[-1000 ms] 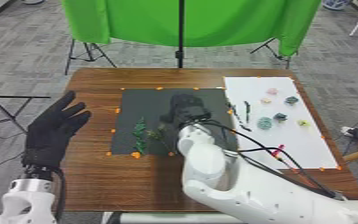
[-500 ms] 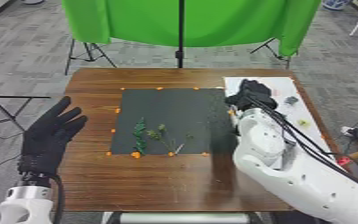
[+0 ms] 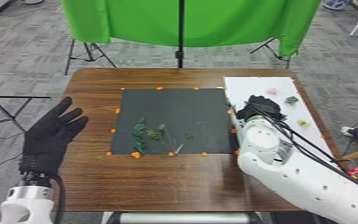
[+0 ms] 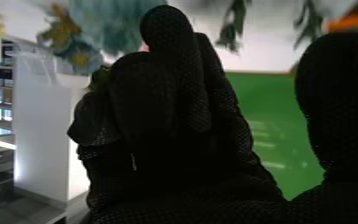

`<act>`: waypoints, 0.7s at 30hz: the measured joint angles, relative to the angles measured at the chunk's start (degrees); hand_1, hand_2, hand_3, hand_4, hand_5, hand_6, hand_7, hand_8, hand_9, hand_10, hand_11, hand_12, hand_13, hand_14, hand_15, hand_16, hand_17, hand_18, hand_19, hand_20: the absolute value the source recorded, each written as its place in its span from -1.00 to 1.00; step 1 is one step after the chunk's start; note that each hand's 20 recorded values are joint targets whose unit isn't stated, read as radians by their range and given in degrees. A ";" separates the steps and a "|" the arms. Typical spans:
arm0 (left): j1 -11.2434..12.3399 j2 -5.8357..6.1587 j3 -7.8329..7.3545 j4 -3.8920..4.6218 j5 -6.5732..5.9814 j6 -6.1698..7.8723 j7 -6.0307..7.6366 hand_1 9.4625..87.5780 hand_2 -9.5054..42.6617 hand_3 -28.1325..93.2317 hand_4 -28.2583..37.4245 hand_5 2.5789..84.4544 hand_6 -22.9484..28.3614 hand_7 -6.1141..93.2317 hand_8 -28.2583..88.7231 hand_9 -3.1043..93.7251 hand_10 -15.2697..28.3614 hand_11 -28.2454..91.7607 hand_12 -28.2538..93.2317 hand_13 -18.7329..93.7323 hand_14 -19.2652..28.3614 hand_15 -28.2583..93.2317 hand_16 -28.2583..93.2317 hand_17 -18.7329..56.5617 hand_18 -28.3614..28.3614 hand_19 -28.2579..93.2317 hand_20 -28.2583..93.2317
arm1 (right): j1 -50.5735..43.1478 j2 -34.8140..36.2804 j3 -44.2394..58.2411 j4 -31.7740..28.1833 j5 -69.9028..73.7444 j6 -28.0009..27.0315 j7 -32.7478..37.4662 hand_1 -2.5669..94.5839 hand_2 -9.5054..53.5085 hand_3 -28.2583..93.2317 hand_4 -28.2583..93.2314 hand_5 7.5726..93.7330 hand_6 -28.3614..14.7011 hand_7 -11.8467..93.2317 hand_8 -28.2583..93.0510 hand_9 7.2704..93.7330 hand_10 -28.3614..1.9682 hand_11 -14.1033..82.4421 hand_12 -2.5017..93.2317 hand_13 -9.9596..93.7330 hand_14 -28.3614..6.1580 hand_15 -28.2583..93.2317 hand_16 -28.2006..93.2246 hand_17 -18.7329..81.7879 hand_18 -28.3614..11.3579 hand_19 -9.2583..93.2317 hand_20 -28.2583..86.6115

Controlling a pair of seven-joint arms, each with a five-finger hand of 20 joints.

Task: Arrange flowers

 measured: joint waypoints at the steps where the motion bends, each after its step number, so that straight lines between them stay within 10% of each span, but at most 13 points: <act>1: -0.07 -0.04 0.00 0.00 0.00 0.00 -0.11 -0.57 -0.32 0.75 -0.79 -0.07 0.28 -0.67 -0.67 -0.18 0.67 -0.13 -0.37 -0.21 1.00 0.33 -0.70 -0.74 1.00 0.47 -0.56 | 0.40 -0.30 -0.49 0.77 0.33 -0.41 0.00 -0.31 -0.93 0.58 -0.94 0.42 -0.21 -0.62 -0.70 0.60 -0.32 -0.02 -0.58 0.60 -0.11 0.66 -0.25 0.17 -0.94 1.00 0.06; 21: -0.93 -0.32 0.05 0.05 0.07 -0.07 -0.67 -0.56 -0.32 0.75 -0.79 -0.07 0.28 -0.67 -0.67 -0.17 0.67 -0.13 -0.37 -0.21 1.00 0.34 -0.70 -0.74 1.00 0.48 -0.56 | 9.13 -3.96 -11.66 5.99 -1.19 -5.28 -1.59 0.21 -1.00 0.61 -1.00 0.90 0.17 -0.41 -0.40 0.94 0.16 0.14 -0.49 0.79 0.23 0.66 -0.18 0.32 -0.70 1.00 0.24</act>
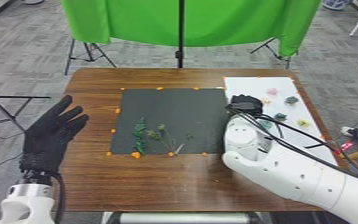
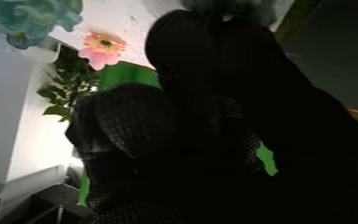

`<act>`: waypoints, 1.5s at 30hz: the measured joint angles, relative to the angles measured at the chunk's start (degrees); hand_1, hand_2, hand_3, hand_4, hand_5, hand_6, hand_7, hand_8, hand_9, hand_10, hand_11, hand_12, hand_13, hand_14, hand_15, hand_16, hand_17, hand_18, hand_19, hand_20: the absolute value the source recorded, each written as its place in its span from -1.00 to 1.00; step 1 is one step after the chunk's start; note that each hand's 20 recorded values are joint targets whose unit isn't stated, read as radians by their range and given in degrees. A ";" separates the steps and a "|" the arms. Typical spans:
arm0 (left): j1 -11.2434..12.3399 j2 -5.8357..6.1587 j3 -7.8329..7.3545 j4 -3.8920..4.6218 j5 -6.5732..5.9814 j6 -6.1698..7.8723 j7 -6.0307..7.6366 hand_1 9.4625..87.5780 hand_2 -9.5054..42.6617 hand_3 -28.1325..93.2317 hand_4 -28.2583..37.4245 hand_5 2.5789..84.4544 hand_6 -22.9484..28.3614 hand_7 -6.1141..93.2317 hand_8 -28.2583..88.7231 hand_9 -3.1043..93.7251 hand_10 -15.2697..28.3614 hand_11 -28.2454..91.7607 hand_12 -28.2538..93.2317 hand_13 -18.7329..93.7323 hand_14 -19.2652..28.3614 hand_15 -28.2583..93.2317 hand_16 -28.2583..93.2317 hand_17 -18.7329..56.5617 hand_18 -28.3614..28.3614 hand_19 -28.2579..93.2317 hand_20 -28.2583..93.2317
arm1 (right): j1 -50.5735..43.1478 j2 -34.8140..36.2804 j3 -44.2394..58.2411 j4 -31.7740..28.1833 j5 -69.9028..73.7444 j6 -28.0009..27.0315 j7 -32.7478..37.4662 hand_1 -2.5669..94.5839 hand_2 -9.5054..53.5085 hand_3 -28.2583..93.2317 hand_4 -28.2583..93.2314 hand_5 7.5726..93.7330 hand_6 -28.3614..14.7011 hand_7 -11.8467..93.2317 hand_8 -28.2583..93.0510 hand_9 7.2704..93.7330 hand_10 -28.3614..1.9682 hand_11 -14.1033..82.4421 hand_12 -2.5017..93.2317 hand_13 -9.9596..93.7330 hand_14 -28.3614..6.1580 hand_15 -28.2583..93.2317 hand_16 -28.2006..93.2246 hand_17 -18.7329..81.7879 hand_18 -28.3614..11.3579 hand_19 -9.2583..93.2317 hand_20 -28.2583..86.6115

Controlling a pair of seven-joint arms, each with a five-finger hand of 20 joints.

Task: Arrange flowers

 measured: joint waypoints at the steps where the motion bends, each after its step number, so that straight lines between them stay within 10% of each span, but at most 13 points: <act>1: -0.02 -0.07 -0.02 0.00 0.03 -0.01 -0.06 -0.56 -0.32 0.75 -0.79 -0.07 0.28 -0.67 -0.67 -0.17 0.67 -0.13 -0.37 -0.21 1.00 0.34 -0.70 -0.74 1.00 0.48 -0.56 | -0.24 0.13 0.04 0.03 -0.32 0.98 -0.17 0.20 -1.00 0.62 -1.00 0.90 0.17 -0.41 -0.40 0.94 0.15 0.16 -0.49 0.78 0.21 0.68 -0.16 0.34 -0.68 1.00 0.29; 9: 0.13 -0.20 -0.12 -0.02 0.01 0.04 -0.12 -0.56 -0.32 0.75 -0.79 -0.07 0.28 -0.67 -0.67 -0.17 0.67 -0.13 -0.37 -0.21 1.00 0.34 -0.70 -0.74 1.00 0.48 -0.56 | -3.24 2.84 0.22 -0.26 -3.25 15.72 -1.12 0.20 -1.00 0.66 -1.00 0.93 0.16 -0.39 -0.38 0.96 0.14 0.20 -0.50 0.78 0.19 0.73 -0.15 0.37 -0.64 1.00 0.36; 18: 0.35 -0.19 -0.20 -0.02 -0.01 0.04 -0.09 -0.56 -0.32 0.75 -0.79 -0.07 0.28 -0.67 -0.67 -0.17 0.68 -0.13 -0.37 -0.21 1.00 0.34 -0.70 -0.74 1.00 0.48 -0.56 | -6.98 5.63 5.25 -6.09 -4.40 18.25 -1.84 0.20 -1.00 0.69 -1.00 0.94 0.11 -0.39 -0.37 0.97 0.11 0.21 -0.49 0.78 0.15 0.74 -0.15 0.38 -0.67 1.00 0.40; 29: 0.54 -0.25 -0.53 -0.08 0.21 -0.05 -0.34 -0.57 -0.35 0.75 -0.78 -0.07 0.28 -0.67 -0.67 -0.18 0.67 -0.13 -0.37 -0.21 1.00 0.34 -0.70 -0.74 1.00 0.48 -0.56 | -11.70 2.90 12.01 -17.85 -5.82 10.10 -2.69 0.20 -1.00 0.68 -0.99 0.95 0.10 -0.41 -0.35 0.97 0.09 0.22 -0.50 0.79 0.11 0.75 -0.15 0.40 -0.73 1.00 0.45; 45: 0.29 -1.10 -0.72 0.05 0.52 -1.27 -0.64 -0.58 -0.37 0.76 -0.80 -0.07 0.28 -0.68 -0.67 -0.17 0.67 -0.13 -0.37 -0.21 1.00 0.33 -0.69 -0.74 1.00 0.47 -0.56 | -16.83 -3.22 9.48 -16.14 -4.55 4.00 -2.29 0.07 -1.00 0.55 -0.97 0.88 0.13 -0.44 -0.40 0.89 0.05 0.22 -0.51 0.74 0.05 0.74 -0.16 0.35 -0.77 1.00 0.42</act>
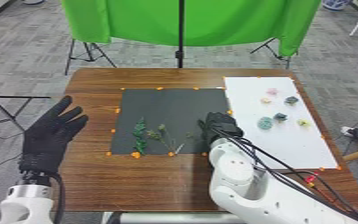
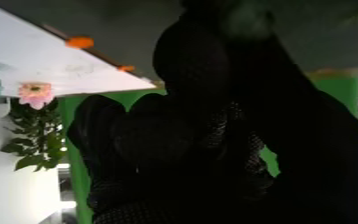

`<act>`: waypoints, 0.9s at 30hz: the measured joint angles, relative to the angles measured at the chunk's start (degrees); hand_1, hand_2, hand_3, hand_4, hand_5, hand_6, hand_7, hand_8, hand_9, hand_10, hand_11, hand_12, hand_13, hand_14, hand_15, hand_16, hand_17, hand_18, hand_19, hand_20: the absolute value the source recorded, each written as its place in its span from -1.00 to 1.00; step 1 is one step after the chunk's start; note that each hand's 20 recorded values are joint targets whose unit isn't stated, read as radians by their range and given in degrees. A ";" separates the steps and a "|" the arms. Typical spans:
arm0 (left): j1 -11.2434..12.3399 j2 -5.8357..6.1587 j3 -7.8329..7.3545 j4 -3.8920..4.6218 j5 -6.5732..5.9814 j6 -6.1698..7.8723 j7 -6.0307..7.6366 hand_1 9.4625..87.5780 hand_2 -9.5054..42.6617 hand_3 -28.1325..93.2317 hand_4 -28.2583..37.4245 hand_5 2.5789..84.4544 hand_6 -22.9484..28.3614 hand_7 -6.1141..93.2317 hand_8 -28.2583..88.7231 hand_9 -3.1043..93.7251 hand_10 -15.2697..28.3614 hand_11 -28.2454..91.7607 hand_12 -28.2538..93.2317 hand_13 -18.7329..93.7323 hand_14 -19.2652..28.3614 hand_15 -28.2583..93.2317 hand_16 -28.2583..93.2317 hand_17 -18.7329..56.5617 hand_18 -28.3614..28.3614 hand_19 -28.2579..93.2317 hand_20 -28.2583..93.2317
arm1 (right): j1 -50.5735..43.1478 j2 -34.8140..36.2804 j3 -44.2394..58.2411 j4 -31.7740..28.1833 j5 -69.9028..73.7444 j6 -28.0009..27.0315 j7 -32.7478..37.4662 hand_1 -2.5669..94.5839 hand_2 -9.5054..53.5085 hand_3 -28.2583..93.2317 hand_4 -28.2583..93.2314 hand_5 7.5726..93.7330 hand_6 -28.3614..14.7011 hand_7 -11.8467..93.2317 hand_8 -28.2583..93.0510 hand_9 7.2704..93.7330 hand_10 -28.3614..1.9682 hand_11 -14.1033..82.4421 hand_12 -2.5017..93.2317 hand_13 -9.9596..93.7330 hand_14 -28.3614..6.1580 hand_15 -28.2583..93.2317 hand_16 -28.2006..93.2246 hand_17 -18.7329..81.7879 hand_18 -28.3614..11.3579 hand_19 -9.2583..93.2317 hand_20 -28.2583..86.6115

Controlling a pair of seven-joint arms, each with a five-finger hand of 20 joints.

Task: Arrange flowers

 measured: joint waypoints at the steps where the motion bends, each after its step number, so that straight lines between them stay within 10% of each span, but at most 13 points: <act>1: 0.00 -0.05 -0.06 0.00 0.03 -0.03 -0.08 -0.58 -0.37 0.76 -0.80 -0.07 0.28 -0.68 -0.67 -0.17 0.67 -0.13 -0.37 -0.21 1.00 0.33 -0.69 -0.74 1.00 0.47 -0.56 | 0.03 -0.12 0.02 0.00 0.01 -0.28 0.00 0.02 -1.00 0.57 -0.98 0.88 0.14 -0.44 -0.41 0.90 0.04 0.22 -0.51 0.74 0.05 0.74 -0.16 0.35 -0.78 1.00 0.42; 21: 0.36 -0.07 -0.12 -0.03 0.07 -0.05 -0.04 -0.57 -0.36 0.76 -0.79 -0.07 0.28 -0.68 -0.67 -0.17 0.67 -0.13 -0.37 -0.21 1.00 0.33 -0.69 -0.74 1.00 0.47 -0.55 | -3.62 2.18 3.44 -4.87 -1.13 -3.47 -0.58 -0.18 -1.00 0.57 -0.96 0.75 0.10 -0.45 -0.71 0.72 -0.15 0.20 -0.52 0.61 -0.12 0.75 -0.18 0.25 -0.89 1.00 0.31; 27: 0.51 -0.17 -0.21 0.02 0.06 -0.06 -0.08 -0.58 -0.37 0.76 -0.80 -0.07 0.28 -0.68 -0.67 -0.17 0.67 -0.14 -0.37 -0.21 1.00 0.33 -0.69 -0.74 1.00 0.47 -0.55 | -5.95 5.75 7.02 -8.22 -1.11 1.07 -1.43 -0.24 -1.00 0.63 -0.94 0.46 0.05 -0.50 -0.71 0.48 -0.35 -0.02 -0.59 0.41 -0.31 0.66 -0.29 0.05 -0.88 0.95 -0.04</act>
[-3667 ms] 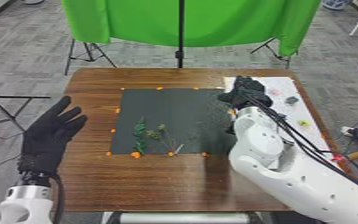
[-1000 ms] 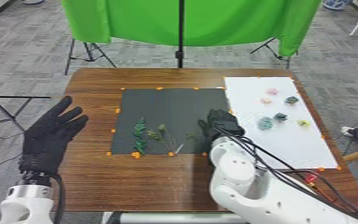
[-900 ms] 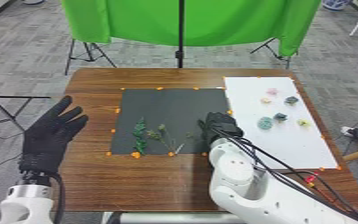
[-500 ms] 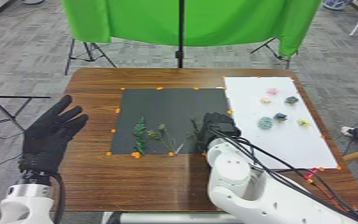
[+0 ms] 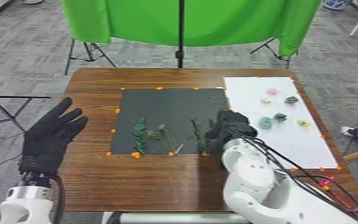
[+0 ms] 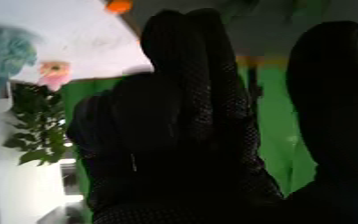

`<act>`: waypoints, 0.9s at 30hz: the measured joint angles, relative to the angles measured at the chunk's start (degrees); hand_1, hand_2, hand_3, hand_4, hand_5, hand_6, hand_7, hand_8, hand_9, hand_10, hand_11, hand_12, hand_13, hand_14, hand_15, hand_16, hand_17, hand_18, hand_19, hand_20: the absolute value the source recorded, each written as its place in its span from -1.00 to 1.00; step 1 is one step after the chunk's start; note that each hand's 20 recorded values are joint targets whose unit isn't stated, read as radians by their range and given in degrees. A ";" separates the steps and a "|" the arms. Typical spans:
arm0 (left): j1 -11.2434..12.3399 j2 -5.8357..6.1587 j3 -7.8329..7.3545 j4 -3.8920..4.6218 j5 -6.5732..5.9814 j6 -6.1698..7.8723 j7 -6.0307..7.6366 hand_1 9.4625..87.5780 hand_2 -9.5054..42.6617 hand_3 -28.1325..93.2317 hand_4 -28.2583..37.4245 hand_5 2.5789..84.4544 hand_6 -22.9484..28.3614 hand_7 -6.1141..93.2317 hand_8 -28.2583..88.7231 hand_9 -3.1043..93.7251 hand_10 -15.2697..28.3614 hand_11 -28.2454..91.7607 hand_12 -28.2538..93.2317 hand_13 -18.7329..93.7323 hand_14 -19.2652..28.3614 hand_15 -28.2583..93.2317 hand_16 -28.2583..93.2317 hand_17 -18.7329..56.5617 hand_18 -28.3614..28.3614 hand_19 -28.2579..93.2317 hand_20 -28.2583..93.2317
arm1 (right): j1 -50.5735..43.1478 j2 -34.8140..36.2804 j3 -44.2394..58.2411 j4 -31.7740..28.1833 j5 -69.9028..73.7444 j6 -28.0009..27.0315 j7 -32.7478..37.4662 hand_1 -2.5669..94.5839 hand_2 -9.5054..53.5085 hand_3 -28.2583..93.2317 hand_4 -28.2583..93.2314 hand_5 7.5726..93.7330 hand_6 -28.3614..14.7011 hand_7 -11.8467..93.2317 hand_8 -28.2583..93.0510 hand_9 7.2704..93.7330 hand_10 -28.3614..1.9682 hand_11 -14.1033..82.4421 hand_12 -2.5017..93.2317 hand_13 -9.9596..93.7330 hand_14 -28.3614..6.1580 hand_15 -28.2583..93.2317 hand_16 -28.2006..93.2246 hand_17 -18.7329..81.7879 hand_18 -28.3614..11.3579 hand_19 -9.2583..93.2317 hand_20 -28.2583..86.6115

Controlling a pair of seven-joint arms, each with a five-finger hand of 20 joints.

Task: Arrange flowers

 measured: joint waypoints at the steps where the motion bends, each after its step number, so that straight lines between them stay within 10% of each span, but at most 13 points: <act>1: -0.02 -0.06 -0.02 0.04 0.00 0.00 0.00 -0.58 -0.37 0.76 -0.80 -0.07 0.28 -0.68 -0.67 -0.17 0.67 -0.14 -0.37 -0.21 1.00 0.33 -0.69 -0.74 1.00 0.47 -0.55 | -0.01 0.89 0.21 0.02 0.09 2.77 -0.17 -0.24 -1.00 0.63 -0.95 0.43 0.04 -0.50 -0.72 0.46 -0.36 -0.03 -0.60 0.40 -0.31 0.65 -0.29 0.04 -0.88 0.95 -0.06; 7: -0.03 -0.16 0.03 0.27 -0.12 -0.16 0.39 -0.60 -0.36 0.75 -0.83 -0.07 0.28 -0.68 -0.67 -0.18 0.67 -0.14 -0.37 -0.21 1.00 0.32 -0.69 -0.74 1.00 0.46 -0.55 | -2.98 8.11 7.46 0.19 2.15 15.90 -4.80 -0.24 -1.00 0.75 -0.99 0.12 0.09 -0.52 -0.73 0.18 -0.39 -0.10 -0.64 0.18 -0.37 0.62 -0.35 -0.16 -0.79 0.82 -0.10; 17: -0.02 -0.27 0.10 0.29 -0.09 -0.18 0.49 -0.60 -0.35 0.75 -0.84 -0.08 0.28 -0.68 -0.67 -0.18 0.67 -0.14 -0.37 -0.21 1.00 0.32 -0.69 -0.74 1.00 0.46 -0.54 | -4.66 23.11 7.92 4.00 9.57 14.30 -11.15 -0.26 -1.00 0.77 -1.00 0.04 0.14 -0.51 -0.73 0.09 -0.37 -0.14 -0.65 0.12 -0.35 0.62 -0.38 -0.20 -0.74 0.80 -0.06; 27: -0.04 0.06 0.92 0.41 -0.35 -0.11 1.16 -0.60 -0.35 0.75 -0.84 -0.08 0.28 -0.68 -0.67 -0.18 0.67 -0.14 -0.37 -0.21 1.00 0.32 -0.69 -0.74 1.00 0.46 -0.54 | 1.54 21.56 -3.45 9.11 4.18 13.08 -8.00 -0.27 -1.00 0.75 -1.00 0.03 0.13 -0.52 -0.74 0.14 -0.39 -0.13 -0.64 0.17 -0.36 0.63 -0.39 -0.18 -0.86 0.83 0.00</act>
